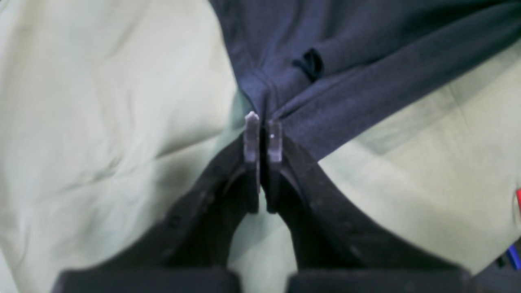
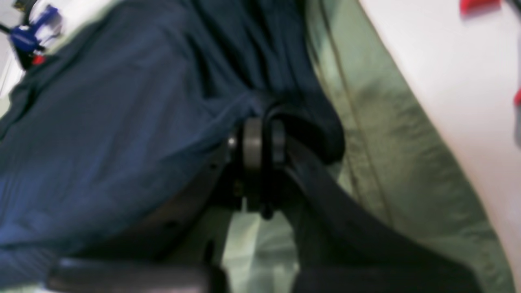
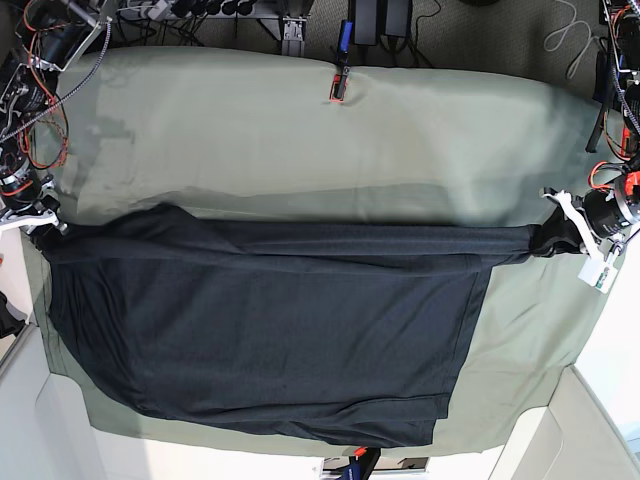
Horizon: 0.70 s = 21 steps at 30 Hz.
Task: Fold the T-shirt properly
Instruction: 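Lift the shoulders and fold the collar half over toward the hem, then open both grippers and release the folded edge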
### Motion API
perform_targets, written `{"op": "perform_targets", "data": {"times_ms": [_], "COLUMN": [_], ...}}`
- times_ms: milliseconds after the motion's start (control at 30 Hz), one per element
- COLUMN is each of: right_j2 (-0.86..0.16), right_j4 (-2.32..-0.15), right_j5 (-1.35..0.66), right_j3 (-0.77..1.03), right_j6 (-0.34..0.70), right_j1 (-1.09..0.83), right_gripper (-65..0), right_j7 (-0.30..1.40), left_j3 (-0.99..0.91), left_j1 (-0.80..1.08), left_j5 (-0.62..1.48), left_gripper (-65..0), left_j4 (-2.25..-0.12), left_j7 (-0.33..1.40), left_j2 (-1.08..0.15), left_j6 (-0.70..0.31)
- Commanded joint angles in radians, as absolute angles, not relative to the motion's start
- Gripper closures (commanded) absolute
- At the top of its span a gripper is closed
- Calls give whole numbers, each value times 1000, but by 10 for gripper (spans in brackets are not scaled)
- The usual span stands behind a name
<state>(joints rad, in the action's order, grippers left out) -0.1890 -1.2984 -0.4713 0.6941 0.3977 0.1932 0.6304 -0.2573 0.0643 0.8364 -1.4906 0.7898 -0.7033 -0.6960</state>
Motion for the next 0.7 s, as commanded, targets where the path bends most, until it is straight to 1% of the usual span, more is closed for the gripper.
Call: {"op": "perform_targets", "data": {"times_ms": [0,200,333,500,667], "right_j2": [-211,-210,-210,-211,-210], "right_j4": [-1299,-1234,-1221,-1174,-1117], "right_j5": [-486,-474,-438,-377,-358], "right_j3": [696,684,647,599,570], "right_j6": [402,416,416,416,416], "right_j1": [238,297,309,350,402], "right_gripper": [0,0,0,0,0], "right_j7": [603,602,582,545,538], "left_j3": [-237,-42,37,67,67], "left_j1": [24,-153,-285,-432,-525], "left_j5": [828,693,686,687,666], "left_gripper": [0,0,0,0,0], "left_j4": [-1486,-1329,-1181,-1000,-876], "left_j7": [756,653,622,616,610], "left_j2": [-731,-731,-728,-686,-626], "left_j6": [-698,-698,-698,-698,-698]}}
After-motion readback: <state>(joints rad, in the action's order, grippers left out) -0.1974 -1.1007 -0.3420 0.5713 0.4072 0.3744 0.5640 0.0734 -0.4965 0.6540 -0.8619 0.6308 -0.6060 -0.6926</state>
